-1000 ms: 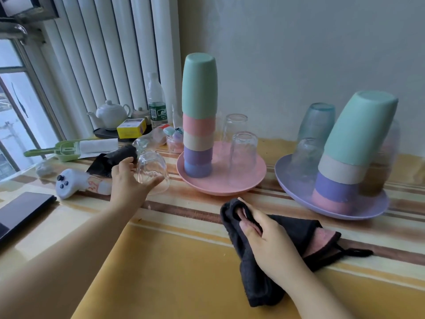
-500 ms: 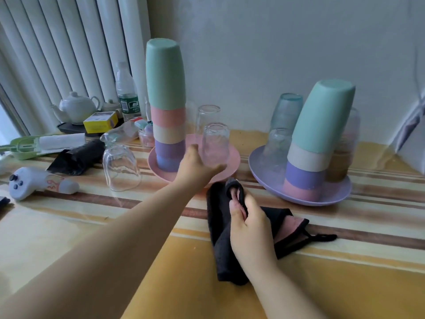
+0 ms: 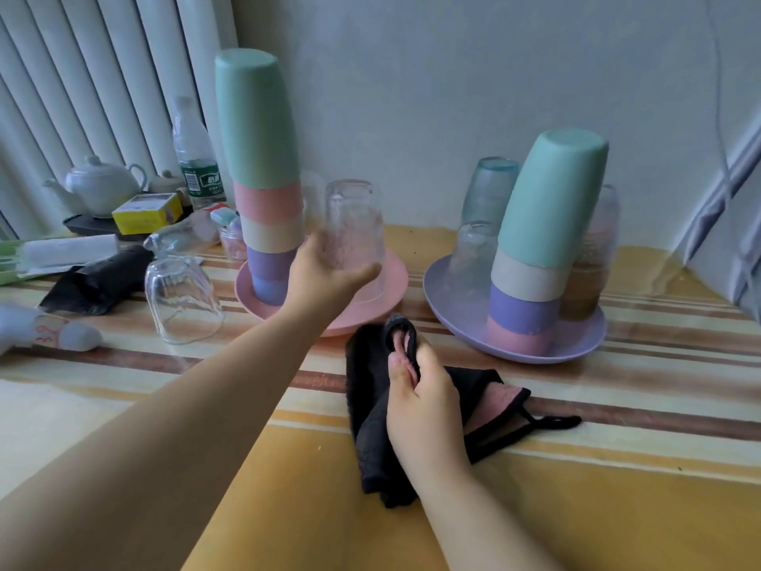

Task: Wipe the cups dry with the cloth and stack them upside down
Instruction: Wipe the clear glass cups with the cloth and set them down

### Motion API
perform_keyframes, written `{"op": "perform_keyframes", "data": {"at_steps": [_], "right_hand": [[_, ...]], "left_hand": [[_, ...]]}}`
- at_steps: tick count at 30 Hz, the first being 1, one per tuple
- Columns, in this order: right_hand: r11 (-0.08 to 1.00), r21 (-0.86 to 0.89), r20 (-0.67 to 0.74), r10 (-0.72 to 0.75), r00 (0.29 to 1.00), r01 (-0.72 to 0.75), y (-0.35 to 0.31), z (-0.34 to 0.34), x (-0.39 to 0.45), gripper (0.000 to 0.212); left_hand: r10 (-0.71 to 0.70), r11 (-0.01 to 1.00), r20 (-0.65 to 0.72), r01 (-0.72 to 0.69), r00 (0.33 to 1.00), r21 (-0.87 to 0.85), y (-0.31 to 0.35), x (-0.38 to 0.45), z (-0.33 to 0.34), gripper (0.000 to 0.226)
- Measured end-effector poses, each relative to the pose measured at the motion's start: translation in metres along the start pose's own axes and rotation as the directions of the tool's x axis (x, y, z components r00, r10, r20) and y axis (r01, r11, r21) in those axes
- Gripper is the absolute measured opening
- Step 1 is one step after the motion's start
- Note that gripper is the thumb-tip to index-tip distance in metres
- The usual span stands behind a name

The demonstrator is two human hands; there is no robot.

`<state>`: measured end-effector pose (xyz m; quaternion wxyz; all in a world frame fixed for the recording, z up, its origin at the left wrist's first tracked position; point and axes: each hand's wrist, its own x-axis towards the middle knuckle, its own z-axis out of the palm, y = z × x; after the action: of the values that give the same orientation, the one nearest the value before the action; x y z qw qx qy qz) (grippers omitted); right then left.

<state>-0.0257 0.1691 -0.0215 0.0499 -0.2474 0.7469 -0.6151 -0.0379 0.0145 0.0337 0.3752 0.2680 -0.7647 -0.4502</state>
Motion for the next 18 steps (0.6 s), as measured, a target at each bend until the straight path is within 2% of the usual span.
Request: {"op": "perform_keyframes", "data": {"at_steps": [2, 5, 7, 10, 11, 14, 16, 17, 18], "right_hand": [[0.999, 0.035, 0.006, 0.024, 1.000, -0.024, -0.001, -0.002, 0.001, 0.014], [0.997, 0.077, -0.019, 0.027, 0.999, -0.025, -0.006, -0.006, 0.003, 0.011], [0.992, 0.128, -0.052, -0.014, 0.999, 0.021, -0.013, -0.008, 0.003, 0.015], [0.978, 0.160, -0.056, -0.126, 0.990, 0.133, -0.024, -0.013, -0.001, 0.025], [0.976, 0.144, -0.045, -0.157, 0.987, 0.162, -0.025, -0.013, -0.002, 0.026], [0.964, 0.145, 0.005, -0.224, 0.974, 0.221, -0.026, -0.012, -0.008, 0.026], [0.954, 0.189, 0.064, -0.249, 0.966, 0.233, -0.025, -0.009, -0.011, 0.024], [0.948, 0.216, 0.107, -0.263, 0.959, 0.235, -0.025, -0.006, -0.013, 0.026], [0.940, 0.229, 0.144, -0.290, 0.946, 0.253, -0.025, -0.004, -0.014, 0.039]], "left_hand": [[0.024, 0.990, 0.040, -0.018, 0.999, -0.143, 0.012, -0.007, -0.021, 0.034], [0.022, 0.960, 0.178, 0.030, 0.984, -0.279, 0.018, -0.032, -0.057, 0.056], [-0.023, 0.956, 0.230, 0.089, 0.973, -0.281, 0.011, -0.054, -0.072, 0.068], [-0.073, 0.927, 0.255, 0.160, 0.964, -0.340, -0.003, -0.086, -0.075, 0.058], [-0.086, 0.911, 0.261, 0.182, 0.962, -0.370, -0.007, -0.095, -0.072, 0.055], [-0.109, 0.872, 0.315, 0.243, 0.943, -0.426, -0.018, -0.114, -0.060, 0.069], [-0.101, 0.845, 0.369, 0.275, 0.924, -0.458, -0.020, -0.118, -0.054, 0.066], [-0.100, 0.832, 0.392, 0.293, 0.915, -0.471, -0.020, -0.118, -0.052, 0.063], [-0.104, 0.823, 0.405, 0.308, 0.908, -0.478, -0.021, -0.118, -0.051, 0.061]]}}
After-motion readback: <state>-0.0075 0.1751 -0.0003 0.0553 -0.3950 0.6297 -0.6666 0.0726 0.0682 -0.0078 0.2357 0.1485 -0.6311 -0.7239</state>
